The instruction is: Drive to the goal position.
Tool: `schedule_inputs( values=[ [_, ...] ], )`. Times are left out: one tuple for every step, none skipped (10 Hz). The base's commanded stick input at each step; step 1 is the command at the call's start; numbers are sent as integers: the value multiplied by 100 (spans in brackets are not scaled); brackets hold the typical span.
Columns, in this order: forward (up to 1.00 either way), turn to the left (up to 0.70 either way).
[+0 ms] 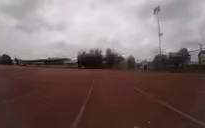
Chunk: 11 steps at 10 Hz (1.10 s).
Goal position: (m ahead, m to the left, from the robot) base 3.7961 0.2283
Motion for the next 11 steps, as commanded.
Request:
schedule_inputs(
  values=[
    [70,0],
    [70,0],
    [70,0],
    [70,0],
    [70,0],
    [70,0],
    [70,0],
    [70,0],
    [70,0],
    [70,0],
    [70,0]
  ],
)
